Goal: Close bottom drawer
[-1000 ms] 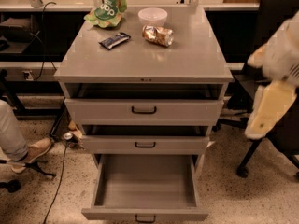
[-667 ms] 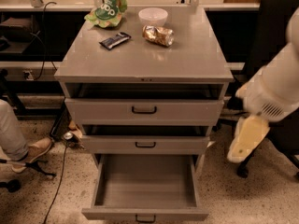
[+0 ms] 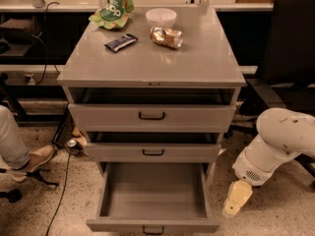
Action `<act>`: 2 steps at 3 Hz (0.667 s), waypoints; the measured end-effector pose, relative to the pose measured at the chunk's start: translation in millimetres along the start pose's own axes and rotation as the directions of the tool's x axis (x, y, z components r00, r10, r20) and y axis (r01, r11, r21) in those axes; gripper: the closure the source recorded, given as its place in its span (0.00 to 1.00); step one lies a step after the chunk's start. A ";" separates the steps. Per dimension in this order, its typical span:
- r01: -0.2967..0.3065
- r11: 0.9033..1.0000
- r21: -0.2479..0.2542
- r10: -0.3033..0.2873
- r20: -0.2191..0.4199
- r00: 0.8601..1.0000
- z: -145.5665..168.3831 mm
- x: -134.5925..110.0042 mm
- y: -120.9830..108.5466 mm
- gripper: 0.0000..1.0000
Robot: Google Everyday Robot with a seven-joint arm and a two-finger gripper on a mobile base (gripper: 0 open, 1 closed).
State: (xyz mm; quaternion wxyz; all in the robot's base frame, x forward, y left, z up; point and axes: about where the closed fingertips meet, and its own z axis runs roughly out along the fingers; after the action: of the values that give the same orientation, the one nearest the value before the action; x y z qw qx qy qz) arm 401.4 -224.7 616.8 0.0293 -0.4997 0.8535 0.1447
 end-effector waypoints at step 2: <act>-0.028 0.999 -0.035 0.028 0.004 1.000 16.3 5.0 -3.4 0.00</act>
Offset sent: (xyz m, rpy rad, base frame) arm -0.0010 -0.0038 -0.0417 0.0476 0.0850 -0.0561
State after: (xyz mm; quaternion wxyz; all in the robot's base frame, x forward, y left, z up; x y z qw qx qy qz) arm 400.2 -225.9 599.5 0.0204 -0.4877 0.8578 0.1612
